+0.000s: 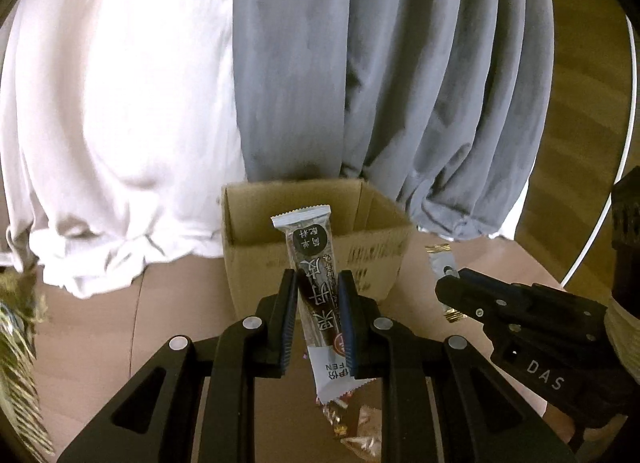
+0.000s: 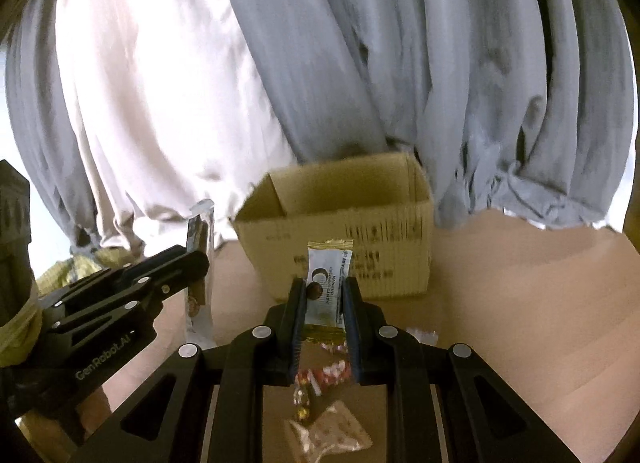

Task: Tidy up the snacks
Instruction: 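Carry both snacks over the cardboard box and open both tools to drop them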

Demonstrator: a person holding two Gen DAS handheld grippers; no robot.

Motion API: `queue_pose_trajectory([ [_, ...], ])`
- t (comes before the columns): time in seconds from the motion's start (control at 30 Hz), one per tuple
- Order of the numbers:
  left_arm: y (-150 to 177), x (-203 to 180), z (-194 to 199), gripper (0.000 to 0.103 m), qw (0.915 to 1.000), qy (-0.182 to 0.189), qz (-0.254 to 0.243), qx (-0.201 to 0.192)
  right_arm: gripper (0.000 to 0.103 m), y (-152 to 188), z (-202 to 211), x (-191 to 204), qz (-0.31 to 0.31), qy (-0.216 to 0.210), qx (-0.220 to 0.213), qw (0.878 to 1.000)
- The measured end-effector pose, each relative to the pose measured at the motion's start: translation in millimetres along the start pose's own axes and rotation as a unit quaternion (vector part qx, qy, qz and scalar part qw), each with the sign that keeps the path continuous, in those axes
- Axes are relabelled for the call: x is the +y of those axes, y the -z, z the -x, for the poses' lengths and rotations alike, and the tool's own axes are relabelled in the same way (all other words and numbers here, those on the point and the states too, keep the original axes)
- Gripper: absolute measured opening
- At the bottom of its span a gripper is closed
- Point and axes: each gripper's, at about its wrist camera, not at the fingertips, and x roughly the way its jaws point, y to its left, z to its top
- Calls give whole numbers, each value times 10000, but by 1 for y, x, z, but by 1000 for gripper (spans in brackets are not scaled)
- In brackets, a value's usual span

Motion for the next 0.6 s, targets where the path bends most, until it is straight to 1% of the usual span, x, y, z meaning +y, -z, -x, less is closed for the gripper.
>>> queue_pose_trajectory([
  [0.2, -27, -1, -2, 21, 9997, 74, -68, -227, 20, -24, 4, 1, 42, -84, -276, 9996],
  [0.3, -39, -1, -6, 21, 9994, 55, -86, -327, 20, -37, 2, 0, 82, -86, -384, 9992],
  [0.4, -49, 0, -11, 21, 9992, 24, -80, -402, 20, -49, -2, -2, 144, -94, -455, 9988],
  [0.6, -66, 6, -28, 21, 9991, -78, -107, -402, 20, -72, -19, -10, 213, -46, -465, 9987],
])
